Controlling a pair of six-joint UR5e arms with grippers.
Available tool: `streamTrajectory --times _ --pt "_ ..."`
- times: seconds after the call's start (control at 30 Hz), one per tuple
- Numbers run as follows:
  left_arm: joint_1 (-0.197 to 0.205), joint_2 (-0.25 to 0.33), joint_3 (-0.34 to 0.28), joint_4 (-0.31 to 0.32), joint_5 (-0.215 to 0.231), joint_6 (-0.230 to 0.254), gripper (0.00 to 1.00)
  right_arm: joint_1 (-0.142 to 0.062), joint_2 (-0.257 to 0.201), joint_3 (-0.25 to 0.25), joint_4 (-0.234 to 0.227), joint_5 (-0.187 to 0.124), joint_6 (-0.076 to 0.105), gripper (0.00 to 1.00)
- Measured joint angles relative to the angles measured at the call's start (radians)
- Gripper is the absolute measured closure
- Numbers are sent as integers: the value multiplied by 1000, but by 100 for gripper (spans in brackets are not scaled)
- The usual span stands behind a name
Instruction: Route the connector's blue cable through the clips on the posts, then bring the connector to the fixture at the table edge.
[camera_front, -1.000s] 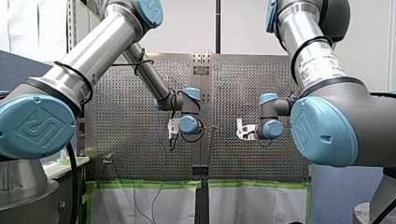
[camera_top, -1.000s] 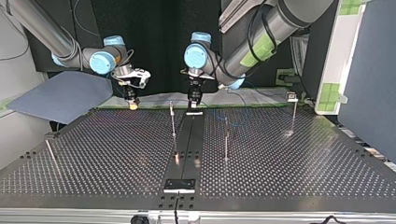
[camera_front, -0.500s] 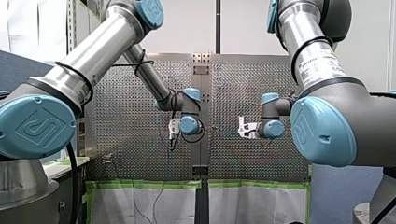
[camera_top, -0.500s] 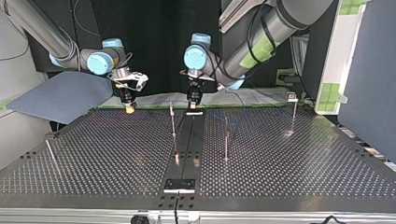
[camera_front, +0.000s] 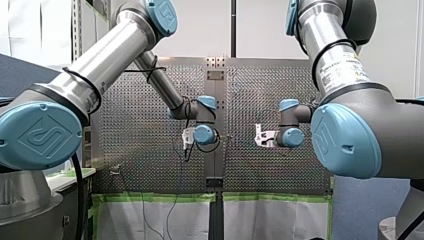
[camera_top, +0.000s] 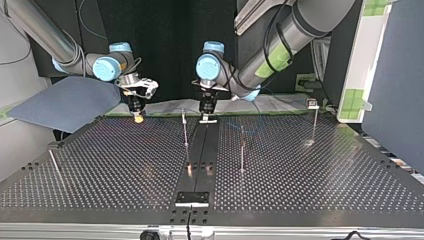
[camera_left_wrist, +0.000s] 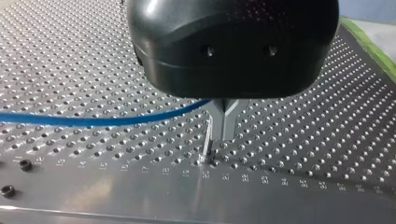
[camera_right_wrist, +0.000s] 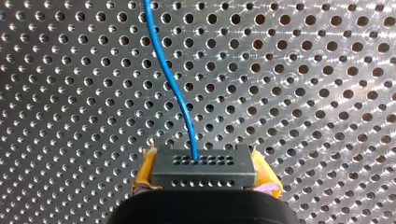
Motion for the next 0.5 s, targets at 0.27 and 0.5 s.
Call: streamTrajectory --times 0.27,0.5 --pt "8 0 2 -2 5 -2 100 -1 0 -4 2 0 3 100" --pt "13 0 2 -4 8 -1 100 -5 0 -6 3 3 4 100"
